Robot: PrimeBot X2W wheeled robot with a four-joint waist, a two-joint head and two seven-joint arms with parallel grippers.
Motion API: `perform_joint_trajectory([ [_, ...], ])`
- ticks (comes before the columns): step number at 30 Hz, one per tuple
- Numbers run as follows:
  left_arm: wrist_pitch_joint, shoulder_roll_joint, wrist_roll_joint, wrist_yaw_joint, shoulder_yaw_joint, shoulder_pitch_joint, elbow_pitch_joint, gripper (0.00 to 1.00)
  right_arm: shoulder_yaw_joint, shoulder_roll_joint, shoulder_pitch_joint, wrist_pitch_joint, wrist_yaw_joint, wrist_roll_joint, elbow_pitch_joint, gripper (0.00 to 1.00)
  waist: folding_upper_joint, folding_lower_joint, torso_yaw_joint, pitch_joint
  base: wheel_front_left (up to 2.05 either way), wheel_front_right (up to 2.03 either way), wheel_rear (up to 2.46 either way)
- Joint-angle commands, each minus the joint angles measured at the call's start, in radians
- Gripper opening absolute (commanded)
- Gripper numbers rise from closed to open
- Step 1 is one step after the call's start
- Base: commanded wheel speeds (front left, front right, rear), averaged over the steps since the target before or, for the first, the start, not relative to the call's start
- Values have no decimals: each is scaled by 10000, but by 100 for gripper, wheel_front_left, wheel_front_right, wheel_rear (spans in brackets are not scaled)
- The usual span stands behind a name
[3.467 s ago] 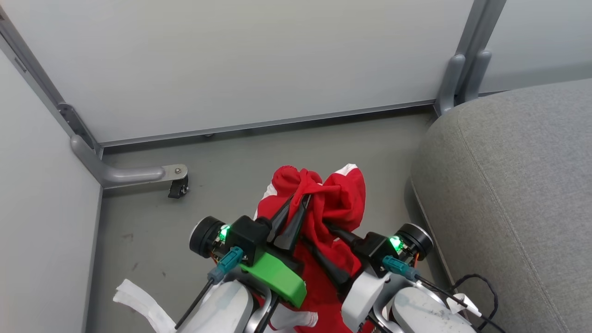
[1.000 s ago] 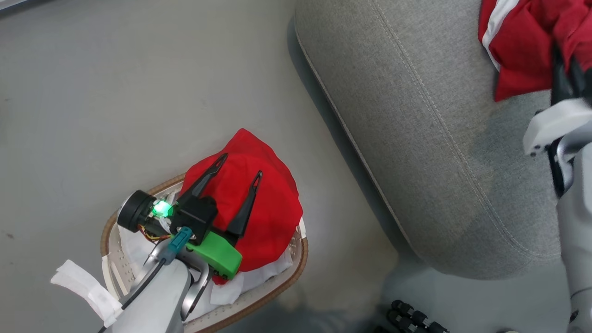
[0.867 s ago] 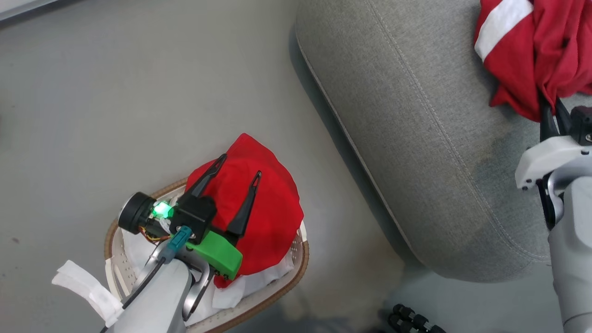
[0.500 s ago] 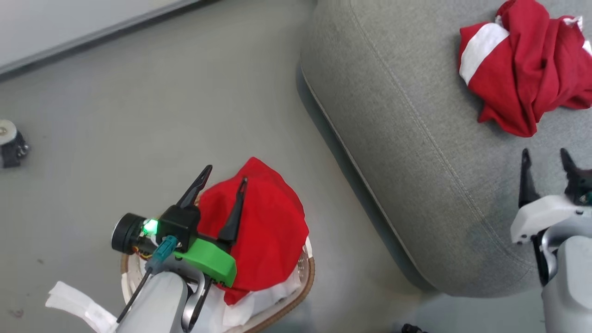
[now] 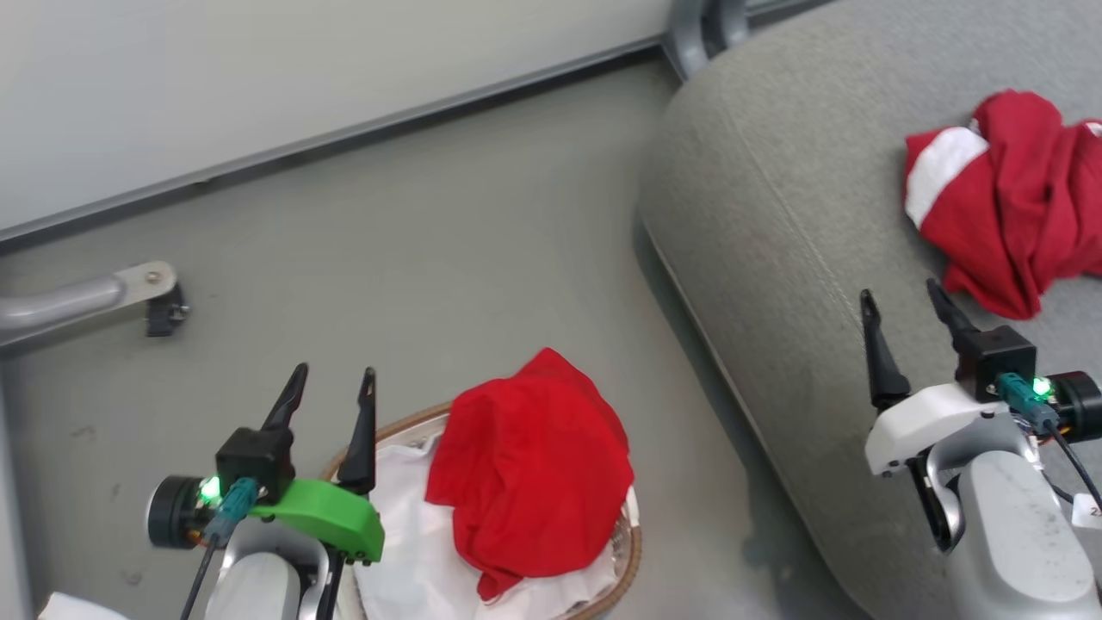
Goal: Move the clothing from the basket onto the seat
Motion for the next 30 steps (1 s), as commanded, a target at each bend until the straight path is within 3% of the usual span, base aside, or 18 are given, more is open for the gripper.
perform_joint_trajectory([
  [1,8,-63,71,48,231,252,54,100,132,40,241,-5,-10,143,-55,100,0,0,843,-714,0,0,0],
  [10,9,-302,292,137,1423,996,90,100,739,245,691,-5,-10,424,-351,100,0,0,1652,-1336,0,0,0],
  [16,9,-374,343,39,1853,1531,-81,100,833,294,1126,-5,-10,492,-506,100,0,0,1804,-1734,0,0,0],
  [30,9,-447,-149,-73,1617,2681,-526,100,960,293,2265,-5,-10,770,-513,100,0,0,1789,-2432,0,0,0],
])
